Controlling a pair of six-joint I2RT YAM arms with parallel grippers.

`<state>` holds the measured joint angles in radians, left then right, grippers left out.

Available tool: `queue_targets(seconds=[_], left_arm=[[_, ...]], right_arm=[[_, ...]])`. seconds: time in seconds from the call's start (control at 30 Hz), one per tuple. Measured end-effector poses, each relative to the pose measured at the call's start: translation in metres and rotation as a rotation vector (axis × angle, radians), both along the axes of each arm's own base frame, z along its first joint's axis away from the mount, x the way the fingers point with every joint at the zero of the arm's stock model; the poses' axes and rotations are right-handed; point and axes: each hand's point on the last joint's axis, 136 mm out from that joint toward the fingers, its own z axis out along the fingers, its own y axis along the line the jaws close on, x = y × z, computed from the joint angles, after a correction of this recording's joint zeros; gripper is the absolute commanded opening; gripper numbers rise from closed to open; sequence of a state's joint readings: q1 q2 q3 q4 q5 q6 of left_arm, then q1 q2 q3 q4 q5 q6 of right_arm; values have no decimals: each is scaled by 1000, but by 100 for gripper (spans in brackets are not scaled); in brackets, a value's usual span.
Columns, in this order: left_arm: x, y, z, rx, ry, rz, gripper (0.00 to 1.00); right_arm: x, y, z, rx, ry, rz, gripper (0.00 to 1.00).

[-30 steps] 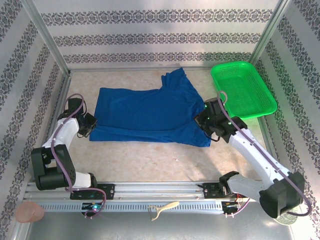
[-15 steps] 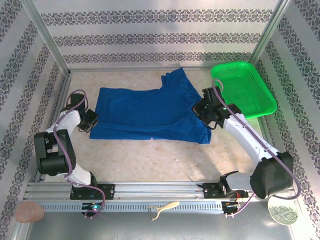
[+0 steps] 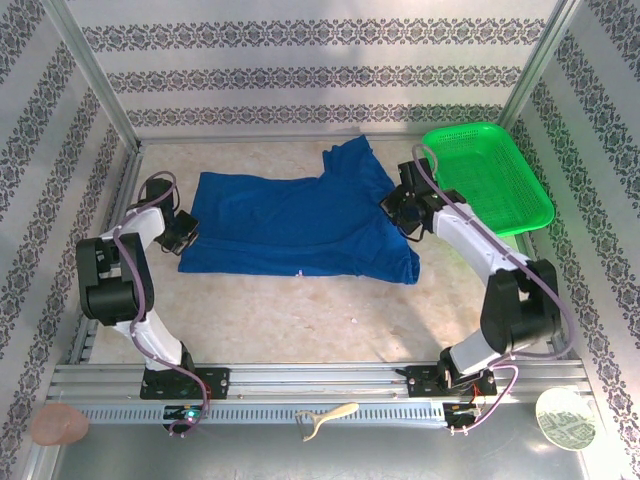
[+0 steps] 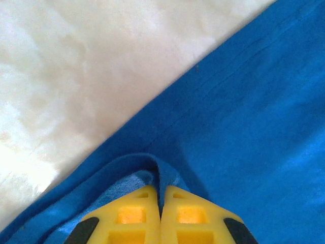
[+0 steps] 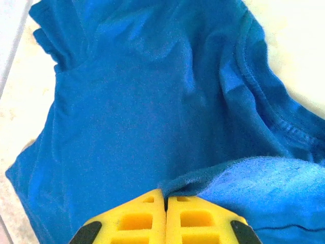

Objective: Fold the inside-out t-shirt

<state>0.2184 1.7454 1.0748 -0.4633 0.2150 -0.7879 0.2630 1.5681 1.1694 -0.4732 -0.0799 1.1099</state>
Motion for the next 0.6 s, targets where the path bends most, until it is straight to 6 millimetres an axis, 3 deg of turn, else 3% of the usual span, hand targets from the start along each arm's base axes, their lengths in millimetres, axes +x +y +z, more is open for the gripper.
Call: queue_targets(seconds=[0.07, 0.17, 0.23, 0.33, 0.43, 0.6], left_arm=[[3, 0, -6, -9, 8, -2, 13], [9, -1, -12, -18, 8, -7, 47], [16, -1, -10, -24, -11, -10, 64], [27, 1, -1, -22, -55, -16, 83], [34, 5, 12, -5, -100, -27, 98], [40, 6, 64, 37, -229, -70, 100]], right_arm=[[12, 0, -9, -1, 6, -7, 0], [34, 1, -21, 7, 1, -4, 41], [48, 4, -24, 5, -13, 25, 50], [57, 7, -16, -14, -56, 75, 53], [50, 13, 4, -39, -101, 133, 53], [5, 26, 33, -52, -160, 214, 53]])
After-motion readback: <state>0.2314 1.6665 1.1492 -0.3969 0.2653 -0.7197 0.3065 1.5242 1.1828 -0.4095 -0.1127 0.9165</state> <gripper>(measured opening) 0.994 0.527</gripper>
